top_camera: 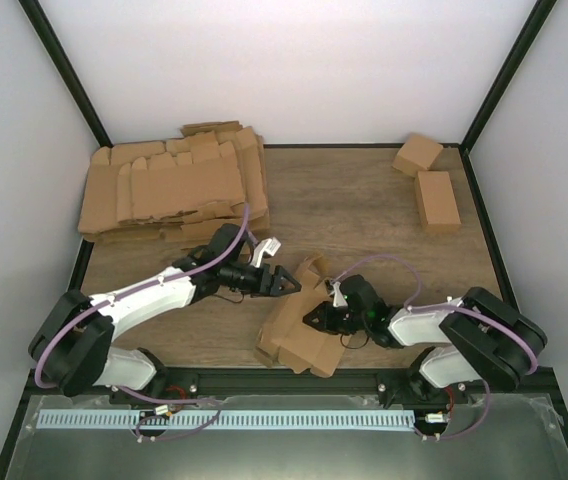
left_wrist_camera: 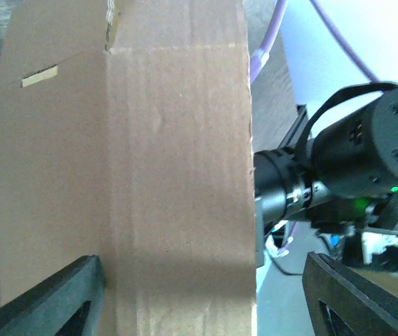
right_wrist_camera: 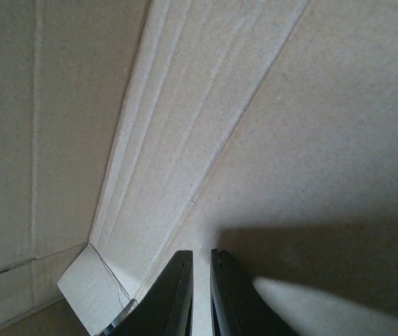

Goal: Fold the paper box

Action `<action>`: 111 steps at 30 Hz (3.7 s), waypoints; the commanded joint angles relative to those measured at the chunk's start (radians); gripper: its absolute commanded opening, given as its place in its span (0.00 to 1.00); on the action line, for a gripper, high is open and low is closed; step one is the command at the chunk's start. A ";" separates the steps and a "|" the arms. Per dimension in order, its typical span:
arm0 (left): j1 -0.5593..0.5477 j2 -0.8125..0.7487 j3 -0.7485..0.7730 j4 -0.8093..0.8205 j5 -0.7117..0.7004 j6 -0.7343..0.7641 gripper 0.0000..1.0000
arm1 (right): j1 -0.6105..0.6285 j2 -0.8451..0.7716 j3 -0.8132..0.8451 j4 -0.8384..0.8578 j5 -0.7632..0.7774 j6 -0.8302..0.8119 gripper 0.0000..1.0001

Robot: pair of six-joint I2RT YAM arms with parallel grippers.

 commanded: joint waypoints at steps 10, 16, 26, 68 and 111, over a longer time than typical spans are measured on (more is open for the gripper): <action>-0.004 0.001 -0.017 0.066 0.006 -0.033 0.71 | 0.010 0.063 -0.007 -0.074 0.022 -0.016 0.10; -0.004 0.037 -0.013 -0.001 -0.045 0.008 0.55 | 0.009 0.062 0.003 -0.084 0.023 -0.020 0.10; -0.005 0.077 -0.004 -0.018 -0.056 0.040 0.51 | 0.009 0.062 0.018 -0.103 0.023 -0.030 0.10; -0.005 0.137 0.073 -0.208 -0.177 0.174 0.51 | 0.008 -0.374 0.169 -0.506 0.325 -0.210 0.27; 0.022 0.096 0.115 -0.244 -0.154 0.200 0.55 | -0.135 -0.053 0.488 -0.556 0.496 -0.565 0.39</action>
